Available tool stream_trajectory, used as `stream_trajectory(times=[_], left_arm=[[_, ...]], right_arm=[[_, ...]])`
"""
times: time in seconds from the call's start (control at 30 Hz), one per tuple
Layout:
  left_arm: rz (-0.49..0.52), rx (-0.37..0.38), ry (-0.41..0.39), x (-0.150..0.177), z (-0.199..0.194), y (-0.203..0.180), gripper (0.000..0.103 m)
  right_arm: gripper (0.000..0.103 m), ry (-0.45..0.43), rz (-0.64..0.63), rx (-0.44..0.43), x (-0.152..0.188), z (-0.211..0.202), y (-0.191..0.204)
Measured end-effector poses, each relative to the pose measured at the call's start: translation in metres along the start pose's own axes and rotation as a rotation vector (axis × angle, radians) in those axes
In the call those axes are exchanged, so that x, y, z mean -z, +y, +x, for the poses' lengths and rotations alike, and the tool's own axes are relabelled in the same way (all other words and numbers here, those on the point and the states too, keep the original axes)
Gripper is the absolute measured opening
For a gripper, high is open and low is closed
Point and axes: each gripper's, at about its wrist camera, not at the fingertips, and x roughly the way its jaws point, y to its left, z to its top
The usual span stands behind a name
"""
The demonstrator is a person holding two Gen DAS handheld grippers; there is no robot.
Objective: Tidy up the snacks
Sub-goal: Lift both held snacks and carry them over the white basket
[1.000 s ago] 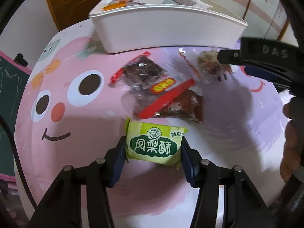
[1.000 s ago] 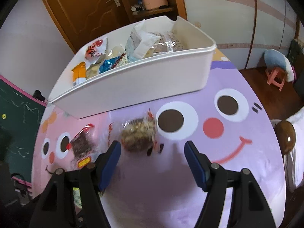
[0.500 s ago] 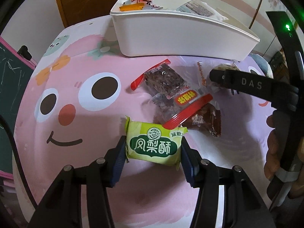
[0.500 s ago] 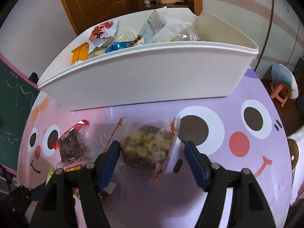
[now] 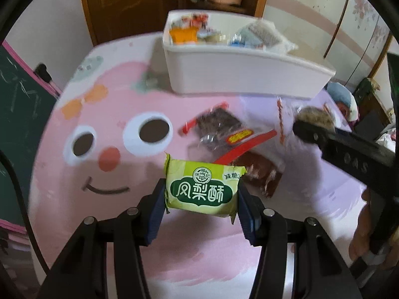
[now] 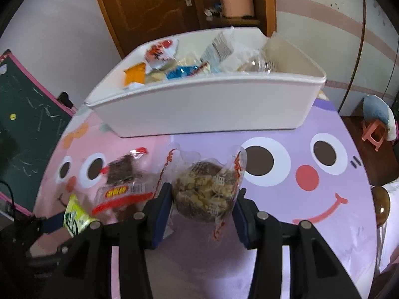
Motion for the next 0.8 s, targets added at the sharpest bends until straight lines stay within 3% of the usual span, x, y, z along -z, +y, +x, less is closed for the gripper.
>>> stream_trajectory(times=[0.23,0.43,0.6,0.8], left_arm=[[0.025,-0.004,-0.107,-0.025,-0.044,-0.004,0.051],[0.034,-0.006,-0.192,-0.065,-0.08,-0.007,0.051],[0.046,-0.029,-0.262,-0.109,-0.106,-0.008,0.052],[0.064,-0.043,-0.314,-0.17,-0.116,-0.018,0.052]], right_arm=[[0.046,-0.116,-0.036,-0.031,-0.003,-0.059,0.014],[0.046,-0.207,-0.057,-0.037,-0.021,-0.096,0.022],[0.046,-0.244,-0.053,-0.057,-0.049,-0.117,0.014],[0.046,-0.325,-0.074,-0.003,-0.103,-0.137,0.006]])
